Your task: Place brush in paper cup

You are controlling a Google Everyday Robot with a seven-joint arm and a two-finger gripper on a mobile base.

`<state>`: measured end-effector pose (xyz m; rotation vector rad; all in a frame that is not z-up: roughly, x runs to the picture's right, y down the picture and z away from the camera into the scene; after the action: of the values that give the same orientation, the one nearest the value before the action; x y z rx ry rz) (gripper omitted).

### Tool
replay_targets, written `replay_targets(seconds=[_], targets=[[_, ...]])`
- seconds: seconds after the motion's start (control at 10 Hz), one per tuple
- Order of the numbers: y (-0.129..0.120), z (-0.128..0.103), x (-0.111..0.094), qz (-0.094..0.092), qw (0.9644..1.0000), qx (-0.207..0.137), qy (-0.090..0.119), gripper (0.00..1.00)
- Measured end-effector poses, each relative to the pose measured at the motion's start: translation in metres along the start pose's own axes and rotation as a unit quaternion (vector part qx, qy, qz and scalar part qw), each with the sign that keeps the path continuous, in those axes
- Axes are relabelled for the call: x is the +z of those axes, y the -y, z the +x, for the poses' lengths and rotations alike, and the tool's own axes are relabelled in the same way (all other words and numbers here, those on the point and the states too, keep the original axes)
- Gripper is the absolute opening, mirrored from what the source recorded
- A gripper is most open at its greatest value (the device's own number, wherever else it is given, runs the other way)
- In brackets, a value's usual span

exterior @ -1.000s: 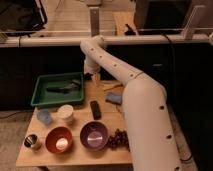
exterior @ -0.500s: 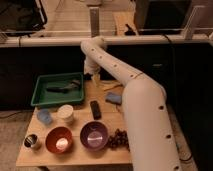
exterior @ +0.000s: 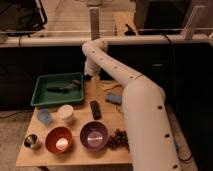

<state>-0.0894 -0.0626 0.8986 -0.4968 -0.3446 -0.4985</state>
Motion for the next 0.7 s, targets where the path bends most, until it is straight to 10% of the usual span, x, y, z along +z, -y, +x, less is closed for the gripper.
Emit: replay_targets(seconds=[0.2,0.3,0.7], targets=[[0.000,0.000,0.001,0.025,0.9991,0.022,0.026,0.80],[0.000,0.000,-0.005,0.068,0.9951,0.048,0.053,0.80],[0.023,-0.031,-0.061,0.156,0.9720,0.138,0.108,0.80]])
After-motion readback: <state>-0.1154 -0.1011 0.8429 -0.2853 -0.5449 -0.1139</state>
